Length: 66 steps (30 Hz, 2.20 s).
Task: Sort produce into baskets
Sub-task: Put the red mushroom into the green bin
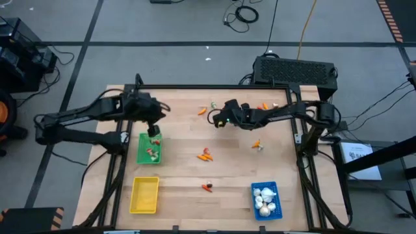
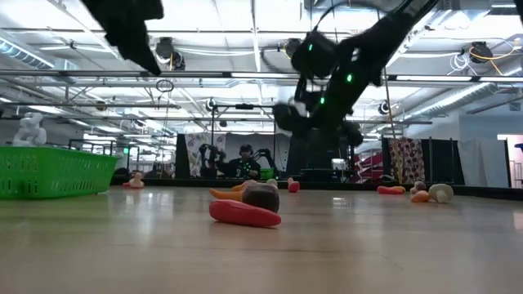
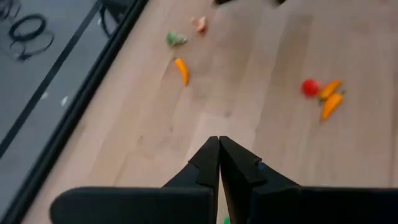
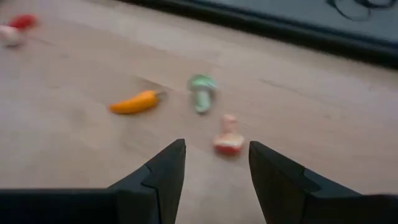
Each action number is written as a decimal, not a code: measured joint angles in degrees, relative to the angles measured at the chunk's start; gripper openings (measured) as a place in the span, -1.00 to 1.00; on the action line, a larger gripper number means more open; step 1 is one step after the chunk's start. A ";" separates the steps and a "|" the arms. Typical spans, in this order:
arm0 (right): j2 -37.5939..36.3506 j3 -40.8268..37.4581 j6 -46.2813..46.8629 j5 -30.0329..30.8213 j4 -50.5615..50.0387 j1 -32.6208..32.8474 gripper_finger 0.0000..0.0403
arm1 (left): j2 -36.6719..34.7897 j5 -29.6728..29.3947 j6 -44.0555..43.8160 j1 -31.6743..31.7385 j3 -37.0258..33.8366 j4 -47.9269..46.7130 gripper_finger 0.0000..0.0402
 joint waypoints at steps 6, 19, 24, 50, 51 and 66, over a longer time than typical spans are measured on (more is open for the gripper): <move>4.80 0.00 -0.46 -2.26 6.57 -3.88 -0.16 | -5.30 0.22 -1.46 -1.73 -6.52 2.31 -0.92; 7.92 0.00 -10.43 -6.08 12.56 -6.56 -0.16 | -5.96 0.22 -3.97 -2.43 -9.01 6.44 -0.92; 7.92 0.00 -10.45 -7.76 12.85 -7.26 -0.16 | -5.94 0.24 -4.54 -2.41 -9.01 9.95 -0.92; 19.77 14.07 -7.24 -5.92 -3.74 -5.55 -0.82 | -6.73 0.42 2.75 -2.41 -9.01 8.26 -0.92; 19.48 14.72 -7.71 -6.08 -5.84 -5.11 -0.89 | -7.24 0.42 2.76 -2.41 -9.01 8.03 -0.92; 12.09 21.94 -11.26 -13.27 2.22 7.97 -0.89 | -24.87 -0.40 -1.27 -2.41 -16.05 9.50 -0.92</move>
